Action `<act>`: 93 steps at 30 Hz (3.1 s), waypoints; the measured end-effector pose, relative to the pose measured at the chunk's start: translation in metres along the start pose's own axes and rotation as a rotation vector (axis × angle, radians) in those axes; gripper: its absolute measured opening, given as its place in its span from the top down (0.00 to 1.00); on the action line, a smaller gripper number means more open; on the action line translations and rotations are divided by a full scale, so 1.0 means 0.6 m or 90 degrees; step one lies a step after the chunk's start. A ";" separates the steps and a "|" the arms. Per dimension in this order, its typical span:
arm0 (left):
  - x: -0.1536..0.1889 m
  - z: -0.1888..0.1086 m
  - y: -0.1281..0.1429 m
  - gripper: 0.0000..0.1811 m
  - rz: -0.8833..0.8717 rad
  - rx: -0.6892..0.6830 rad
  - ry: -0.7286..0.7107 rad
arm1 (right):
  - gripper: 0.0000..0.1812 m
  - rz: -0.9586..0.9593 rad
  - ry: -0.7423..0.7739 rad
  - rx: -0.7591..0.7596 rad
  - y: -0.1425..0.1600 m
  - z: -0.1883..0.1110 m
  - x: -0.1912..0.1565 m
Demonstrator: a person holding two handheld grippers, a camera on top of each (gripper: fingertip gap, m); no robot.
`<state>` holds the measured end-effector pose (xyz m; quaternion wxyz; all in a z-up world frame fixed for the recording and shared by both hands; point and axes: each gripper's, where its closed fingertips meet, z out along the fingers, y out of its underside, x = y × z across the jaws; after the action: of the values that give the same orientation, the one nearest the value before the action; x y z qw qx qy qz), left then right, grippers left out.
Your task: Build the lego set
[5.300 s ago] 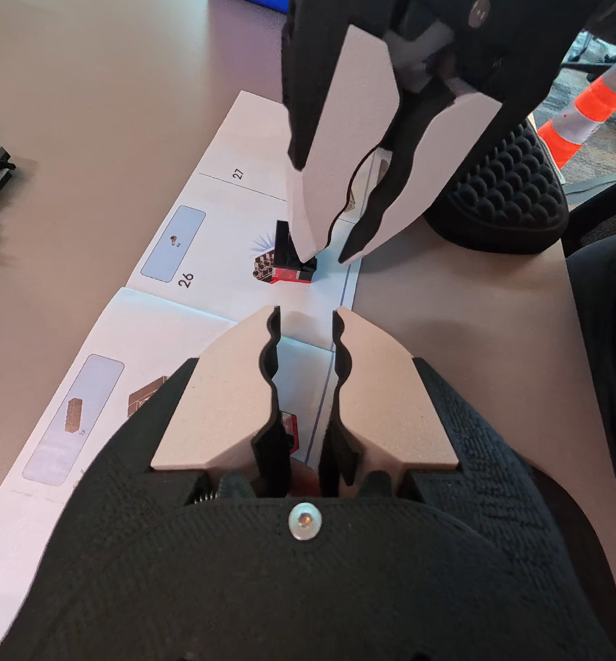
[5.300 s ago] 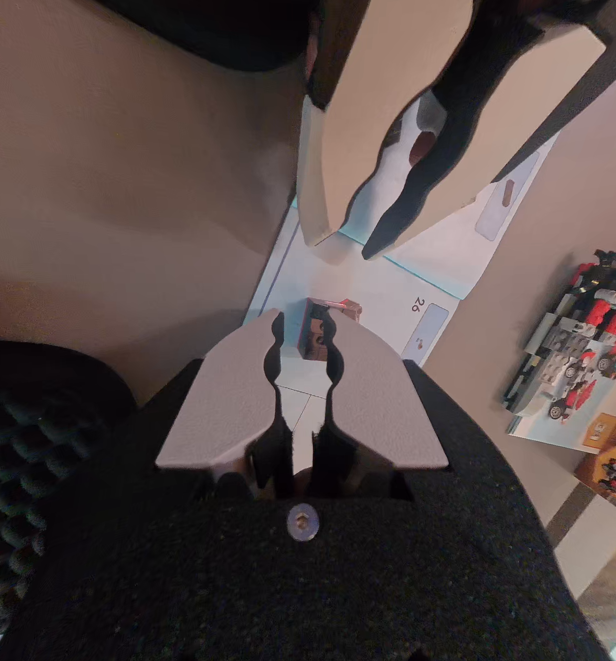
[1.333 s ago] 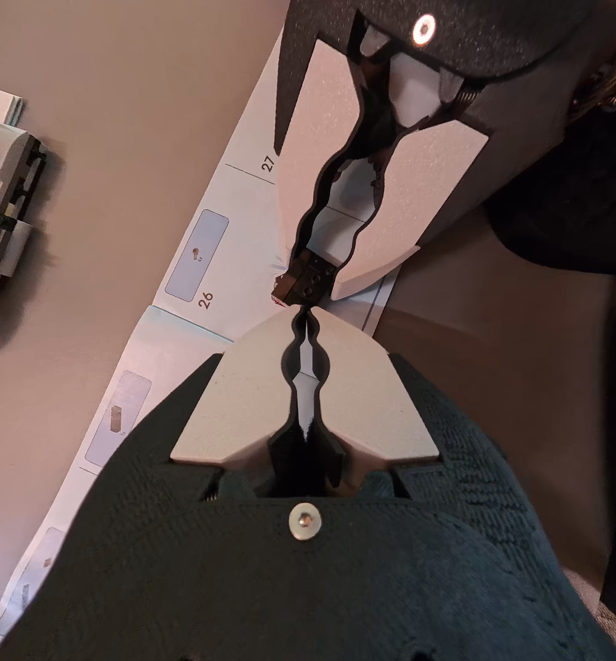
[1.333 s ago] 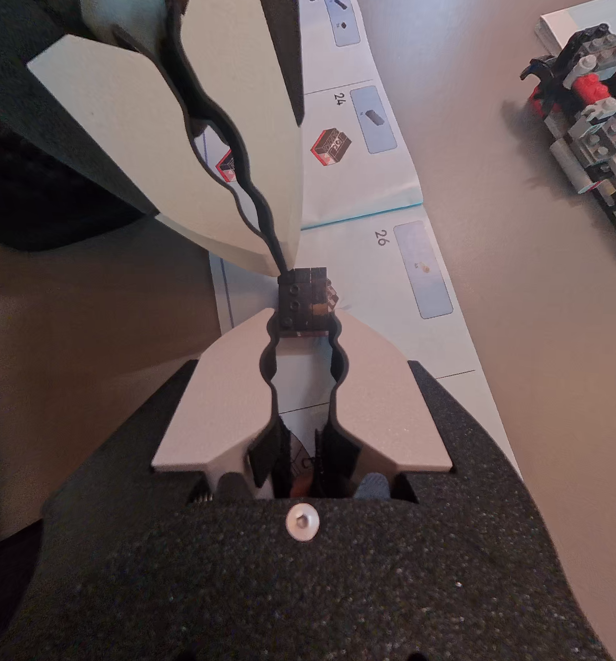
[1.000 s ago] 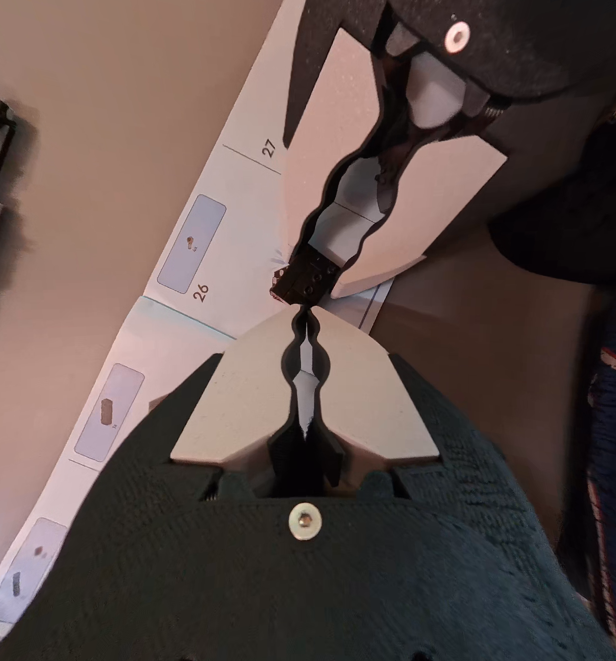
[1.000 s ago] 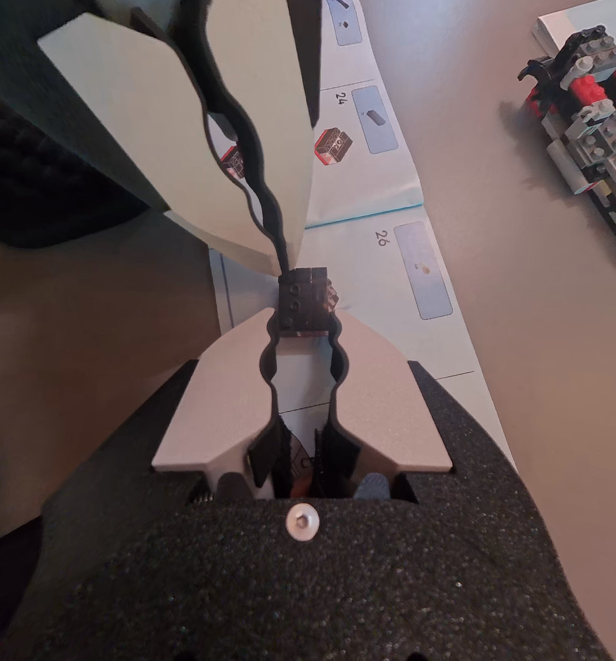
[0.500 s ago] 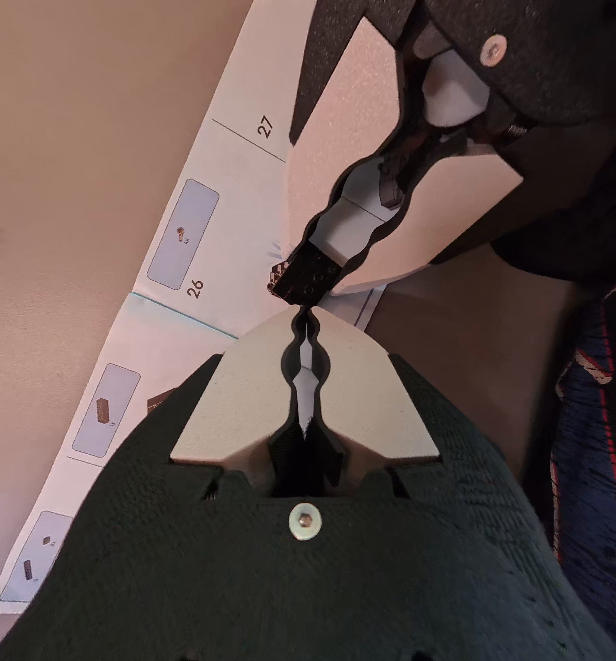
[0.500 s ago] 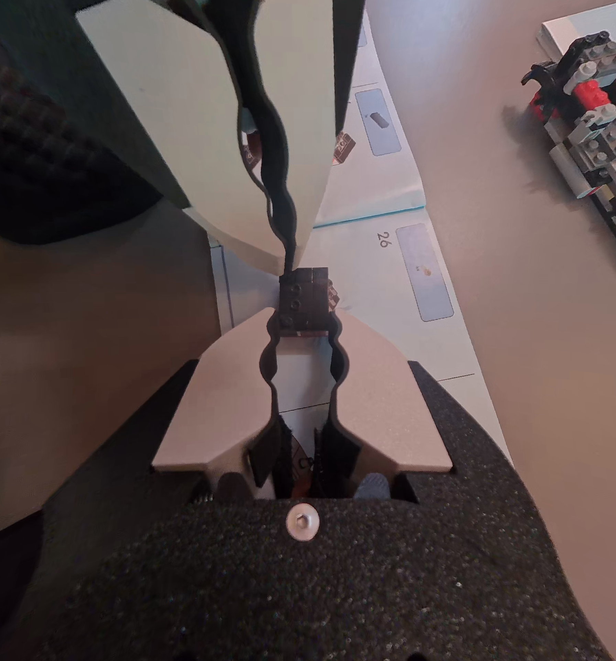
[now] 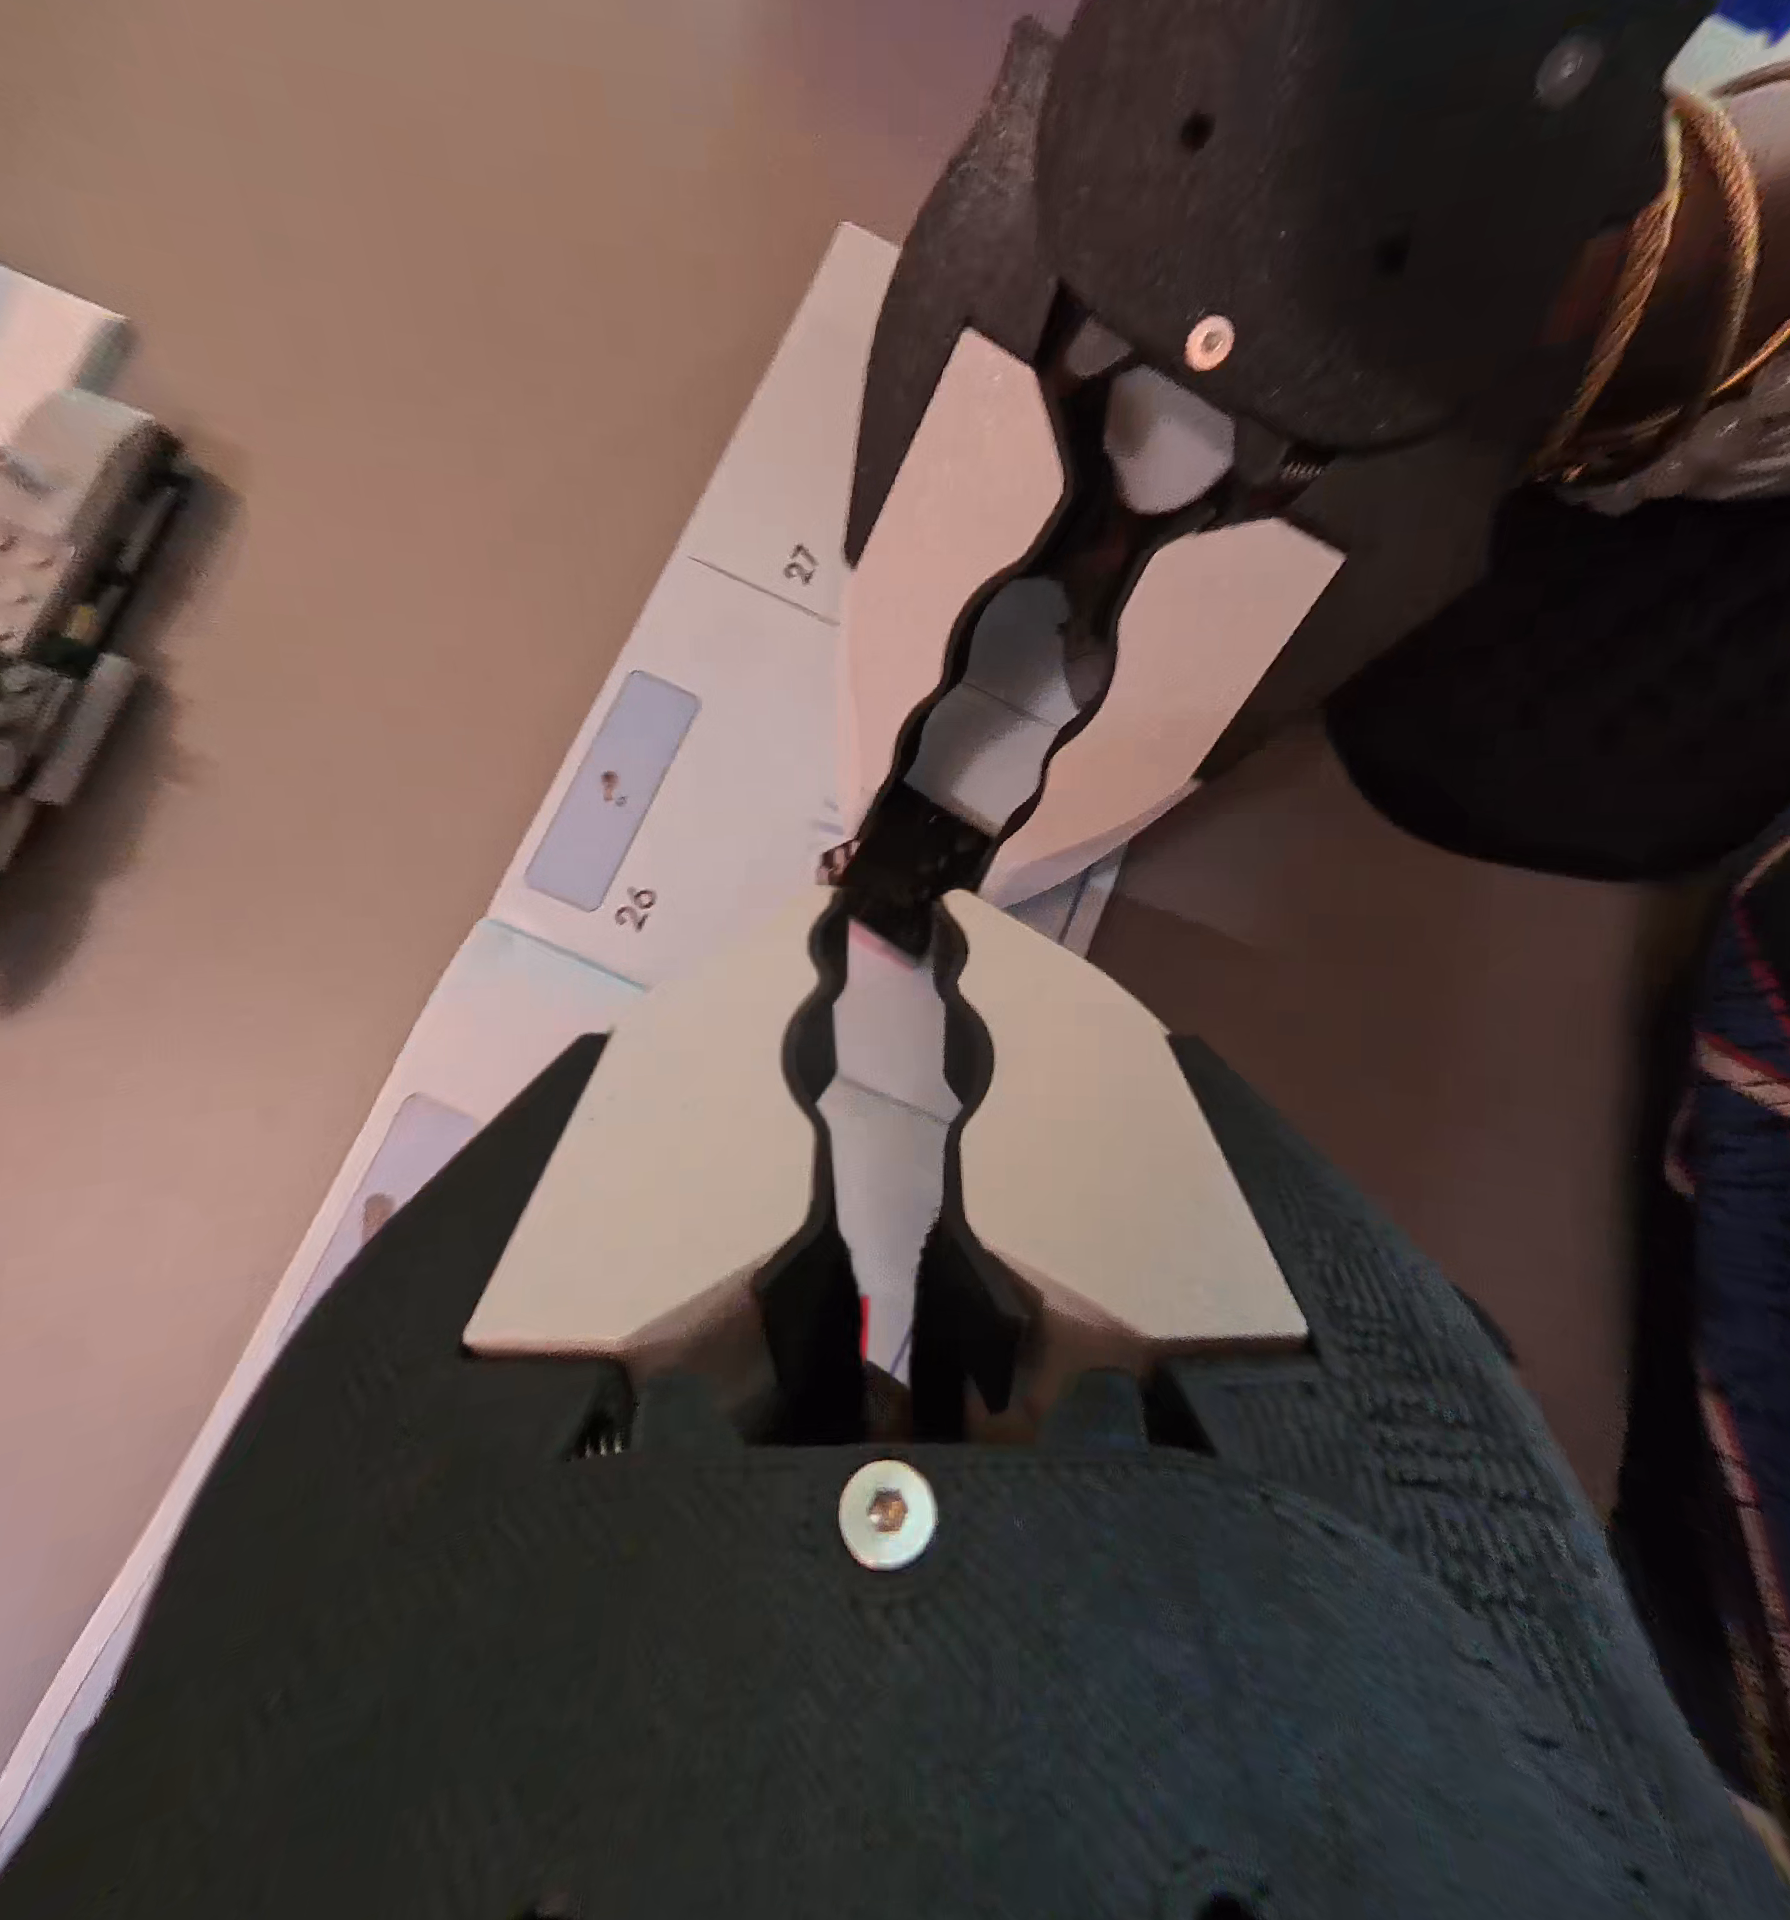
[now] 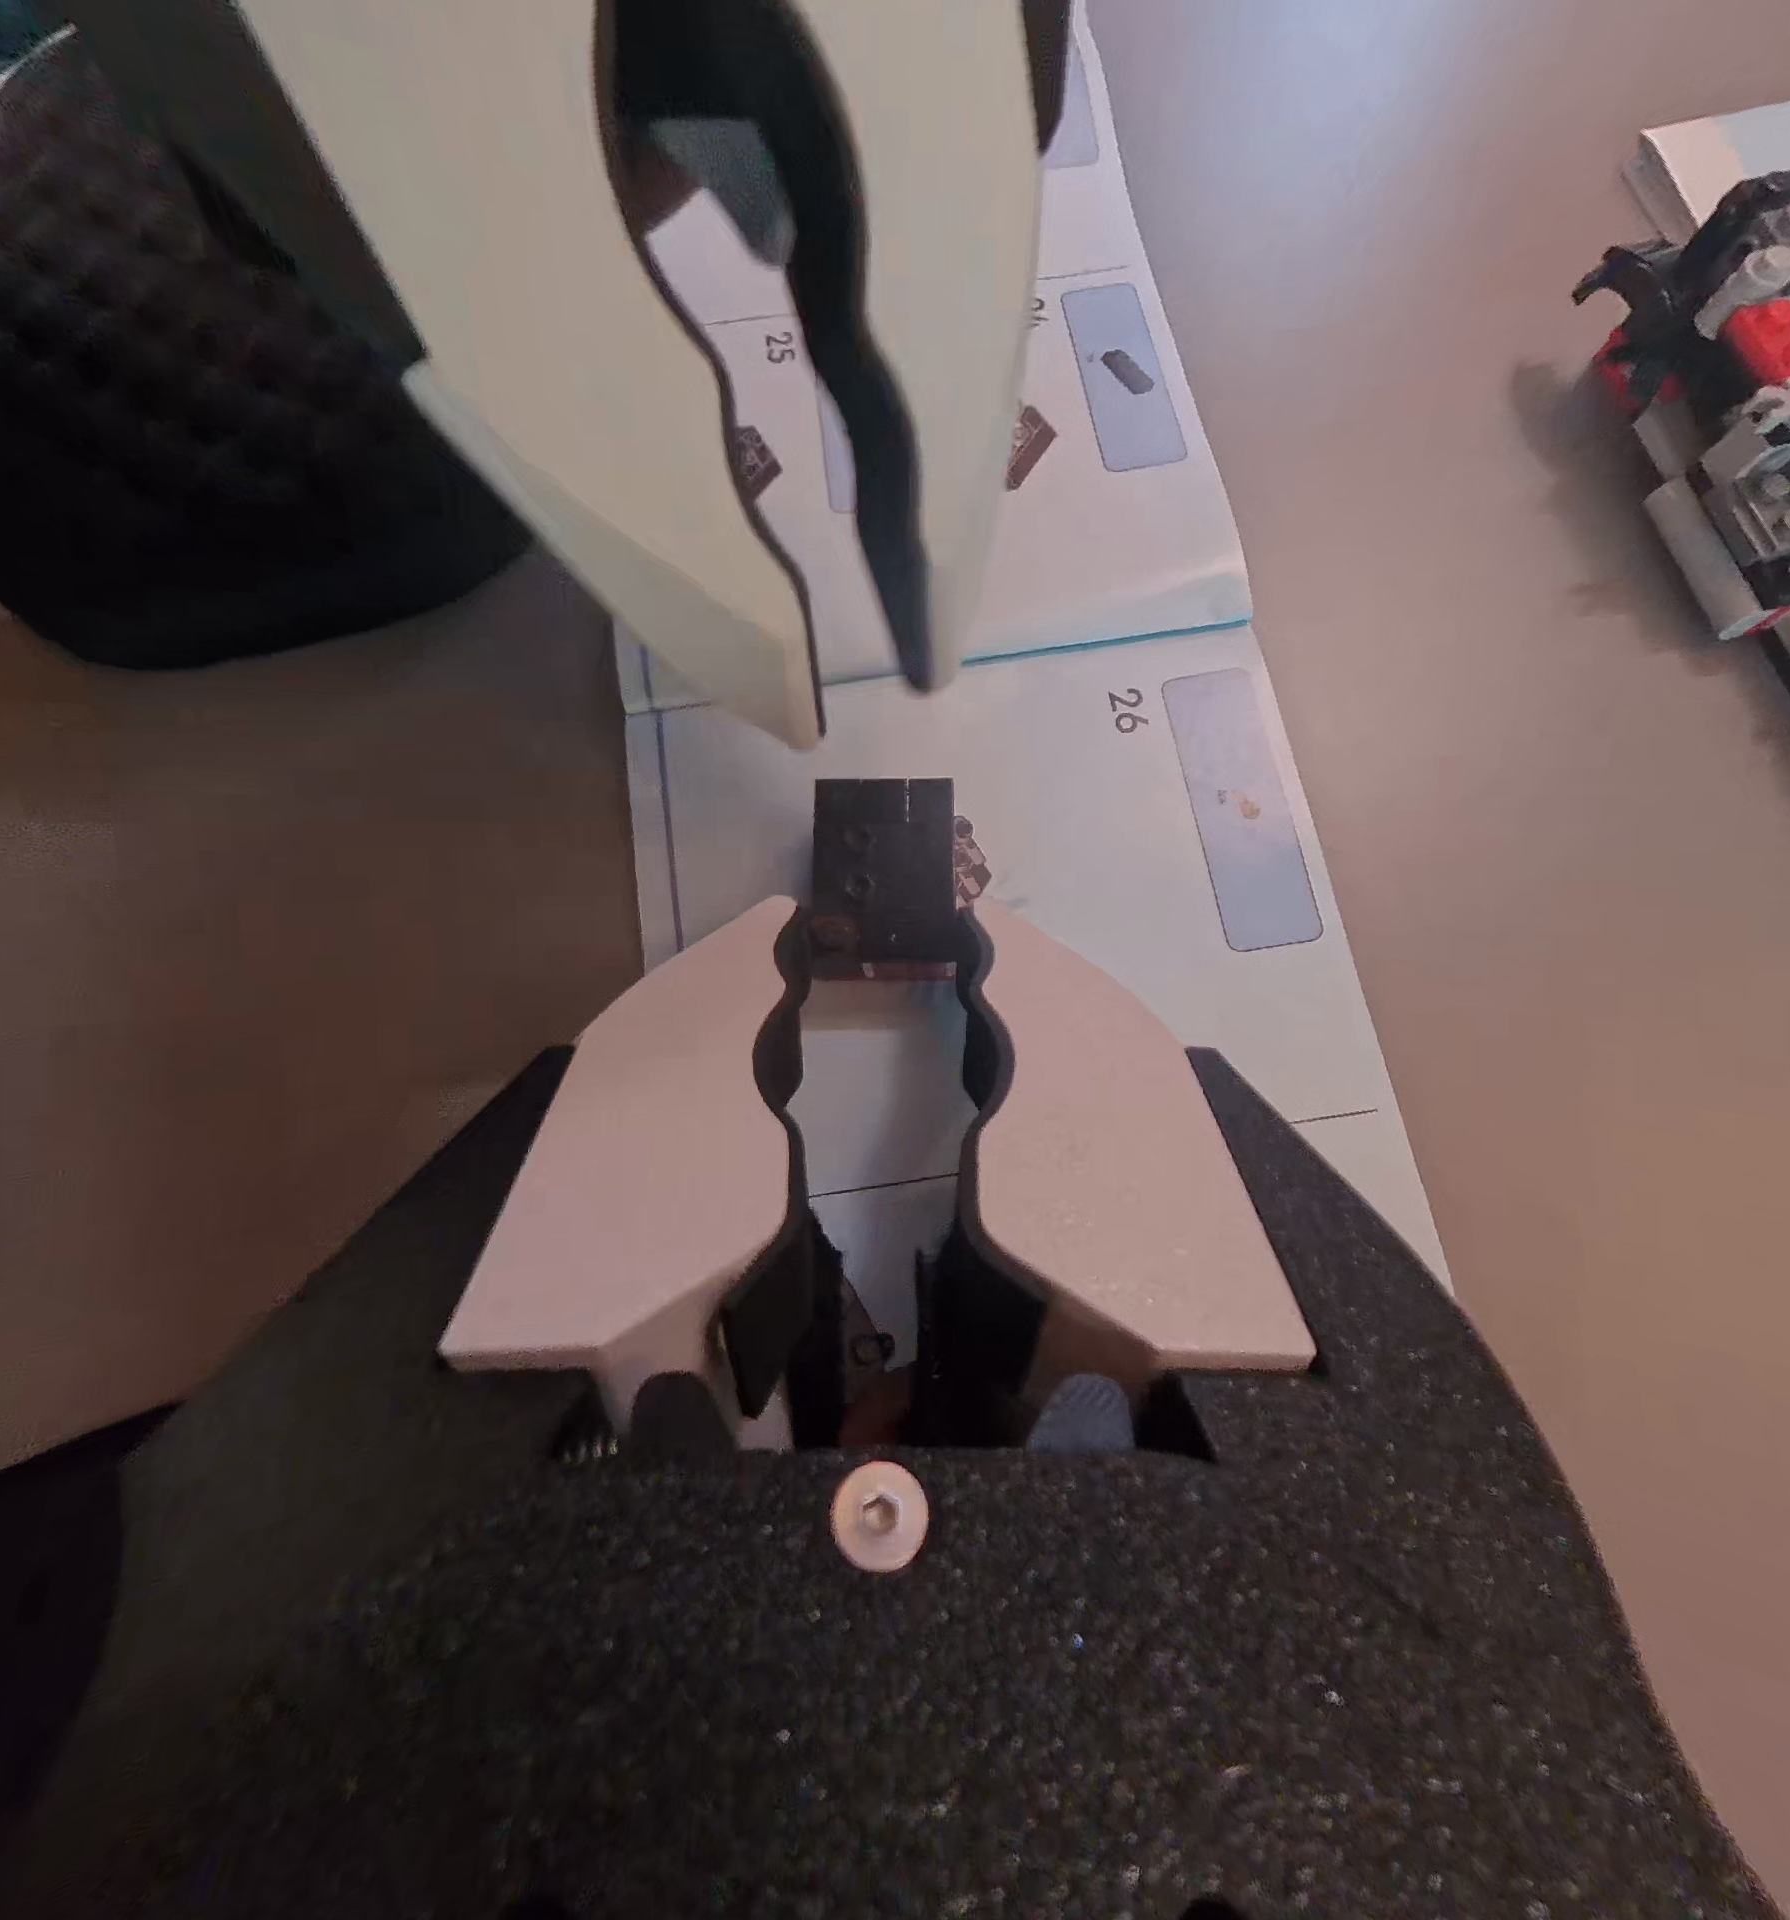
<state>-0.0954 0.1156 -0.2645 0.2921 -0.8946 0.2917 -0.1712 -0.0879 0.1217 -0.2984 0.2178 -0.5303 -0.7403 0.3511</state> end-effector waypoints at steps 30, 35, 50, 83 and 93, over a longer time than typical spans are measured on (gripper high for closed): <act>0.013 0.038 0.035 0.86 0.191 0.080 0.073 | 0.86 -0.101 -0.081 0.005 0.002 0.002 -0.023; 0.015 0.038 0.037 0.86 0.169 0.071 0.081 | 0.85 -0.110 -0.082 0.005 0.002 0.002 -0.025; -0.023 -0.220 -0.038 0.67 0.050 0.636 -0.045 | 0.67 -0.103 -0.064 0.030 -0.004 -0.005 -0.022; -0.003 -0.085 0.040 0.69 0.123 0.326 -0.018 | 0.86 -0.074 0.061 0.113 -0.001 -0.072 0.057; 0.001 -0.076 0.046 0.69 0.128 0.302 -0.006 | 0.86 -0.129 -0.123 0.020 0.028 -0.033 -0.022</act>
<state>-0.1286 0.0778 -0.2466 0.5109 -0.7682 0.3296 -0.2005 -0.0591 0.1182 -0.2975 0.1880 -0.4132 -0.8018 0.3887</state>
